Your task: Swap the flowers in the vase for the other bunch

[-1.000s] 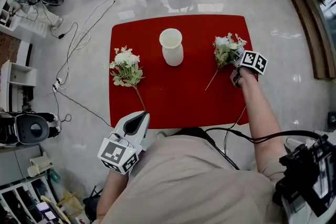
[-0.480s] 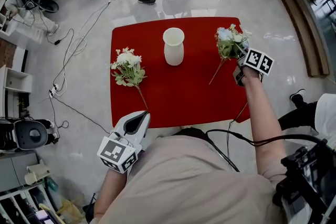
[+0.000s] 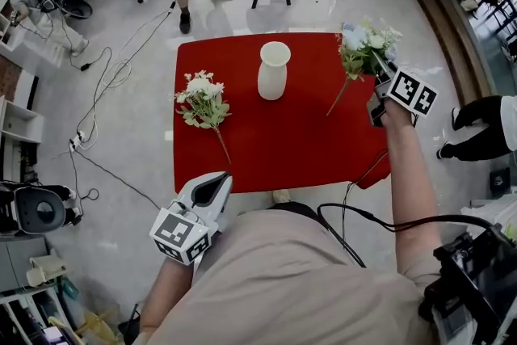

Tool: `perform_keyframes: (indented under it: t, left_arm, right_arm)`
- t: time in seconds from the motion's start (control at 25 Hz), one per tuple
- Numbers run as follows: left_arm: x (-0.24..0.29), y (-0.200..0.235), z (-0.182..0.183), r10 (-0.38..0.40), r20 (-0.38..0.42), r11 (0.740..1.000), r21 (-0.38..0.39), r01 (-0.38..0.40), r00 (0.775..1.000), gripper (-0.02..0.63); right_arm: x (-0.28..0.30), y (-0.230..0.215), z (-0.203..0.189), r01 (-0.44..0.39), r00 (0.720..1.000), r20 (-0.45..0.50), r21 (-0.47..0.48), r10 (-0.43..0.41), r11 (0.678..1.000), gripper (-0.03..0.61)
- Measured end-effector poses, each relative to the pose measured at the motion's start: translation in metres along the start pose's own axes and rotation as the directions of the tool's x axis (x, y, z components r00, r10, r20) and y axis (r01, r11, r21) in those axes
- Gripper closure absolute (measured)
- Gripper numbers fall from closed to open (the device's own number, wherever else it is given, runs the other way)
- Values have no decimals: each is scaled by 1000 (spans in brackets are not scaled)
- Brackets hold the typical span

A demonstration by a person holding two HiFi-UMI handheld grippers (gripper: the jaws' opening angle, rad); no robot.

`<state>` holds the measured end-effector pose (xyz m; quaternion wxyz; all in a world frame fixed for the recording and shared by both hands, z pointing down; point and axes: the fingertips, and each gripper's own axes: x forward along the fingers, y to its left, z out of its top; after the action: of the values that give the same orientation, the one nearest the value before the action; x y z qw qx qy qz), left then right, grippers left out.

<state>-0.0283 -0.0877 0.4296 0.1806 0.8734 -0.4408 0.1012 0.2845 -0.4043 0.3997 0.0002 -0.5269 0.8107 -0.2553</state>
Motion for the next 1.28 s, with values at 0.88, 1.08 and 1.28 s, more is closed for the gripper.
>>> perform_keyframes:
  t: [0.88, 1.08, 1.28]
  left_arm:
    - [-78, -3, -22, 80, 56, 997, -19, -79, 995, 606]
    - [-93, 2, -27, 114, 62, 993, -34, -112, 992, 606]
    - [-99, 11, -29, 160, 72, 987, -46, -157, 984, 606]
  right_arm:
    - [-43, 191, 101, -198, 935, 239, -267, 263, 943, 531]
    - [-32, 217, 103, -214, 924, 250, -289, 290, 933, 531]
    - [-13, 233, 107, -226, 909, 271, -317, 317, 921, 531]
